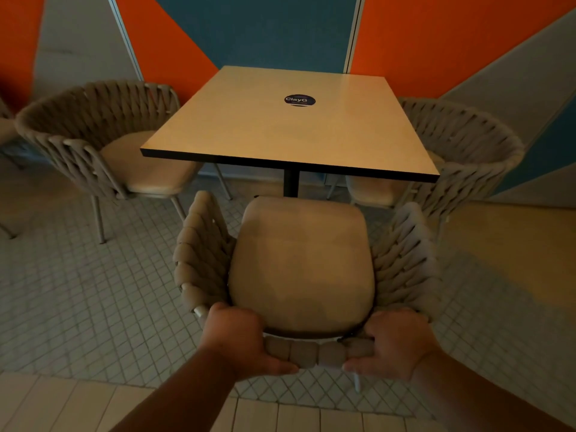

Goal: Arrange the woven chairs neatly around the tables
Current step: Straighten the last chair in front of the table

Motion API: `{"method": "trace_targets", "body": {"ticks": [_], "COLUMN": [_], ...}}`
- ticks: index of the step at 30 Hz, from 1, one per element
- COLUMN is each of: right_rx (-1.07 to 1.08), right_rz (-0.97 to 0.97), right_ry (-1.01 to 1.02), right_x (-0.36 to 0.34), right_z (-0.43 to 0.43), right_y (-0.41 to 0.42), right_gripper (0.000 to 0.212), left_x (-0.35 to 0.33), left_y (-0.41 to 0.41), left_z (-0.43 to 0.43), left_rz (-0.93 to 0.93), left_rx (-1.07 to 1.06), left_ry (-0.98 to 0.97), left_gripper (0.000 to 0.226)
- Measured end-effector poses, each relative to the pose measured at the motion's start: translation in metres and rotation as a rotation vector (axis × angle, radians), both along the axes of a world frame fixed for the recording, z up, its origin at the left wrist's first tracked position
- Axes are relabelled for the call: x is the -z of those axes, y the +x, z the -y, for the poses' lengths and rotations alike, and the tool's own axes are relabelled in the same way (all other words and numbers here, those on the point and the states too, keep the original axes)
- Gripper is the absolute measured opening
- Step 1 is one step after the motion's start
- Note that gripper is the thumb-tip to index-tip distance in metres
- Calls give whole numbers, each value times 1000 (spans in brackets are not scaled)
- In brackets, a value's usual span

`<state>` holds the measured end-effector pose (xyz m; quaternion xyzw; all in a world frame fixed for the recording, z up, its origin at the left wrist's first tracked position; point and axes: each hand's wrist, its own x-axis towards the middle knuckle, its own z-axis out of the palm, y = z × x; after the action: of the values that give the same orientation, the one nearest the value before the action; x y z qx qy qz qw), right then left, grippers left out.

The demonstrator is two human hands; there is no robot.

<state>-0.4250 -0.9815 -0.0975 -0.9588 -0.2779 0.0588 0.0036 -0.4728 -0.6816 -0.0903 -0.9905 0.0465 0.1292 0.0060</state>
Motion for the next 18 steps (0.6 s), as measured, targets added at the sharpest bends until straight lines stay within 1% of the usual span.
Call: {"method": "trace_targets", "body": {"ticks": [3,5,6,7,8,9,10,11,12,13,15,16,18], "right_rx": [26,51,69,107,166,261,409,590,740,807,797,775,769], "right_rz": [-16,-54,-70,-44,52,180,270,239,107,-14,-98,-93,-91], "right_ry": [-25,-8,45,123,216,270,271,224,160,113,86,76,62], "right_x": [0,1,2,6,13,12,17,16,16,18,29,33,34], "right_z": [-2,1,4,8,12,12,13,12,11,10,13,15,20], "right_y": [0,2,2,2,3,4,9,13,18,23,32,35,38], "right_gripper": [103,103,99,92,82,69,57,52,51,51,48,46,50], "left_x": [-6,-7,-6,-4,-2,0,4,9,11,13,16,17,21], "left_y": [0,0,-1,1,5,10,16,21,25,28,31,32,32], "left_z": [-3,-8,-14,-22,-32,-41,-49,-55,-57,-58,-57,-57,-56], "left_rz": [4,18,72,143,179,148,99,55,49,71,117,123,131], "left_rx": [-8,-72,-138,-213,-302,-412,-532,-634,-708,-760,-815,-837,-872], "left_ry": [-73,-210,-261,-245,-170,-113,-141,-219,-312,-397,-516,-532,-556], "left_gripper": [94,97,95,91,86,83,81,78,74,72,70,69,68]}}
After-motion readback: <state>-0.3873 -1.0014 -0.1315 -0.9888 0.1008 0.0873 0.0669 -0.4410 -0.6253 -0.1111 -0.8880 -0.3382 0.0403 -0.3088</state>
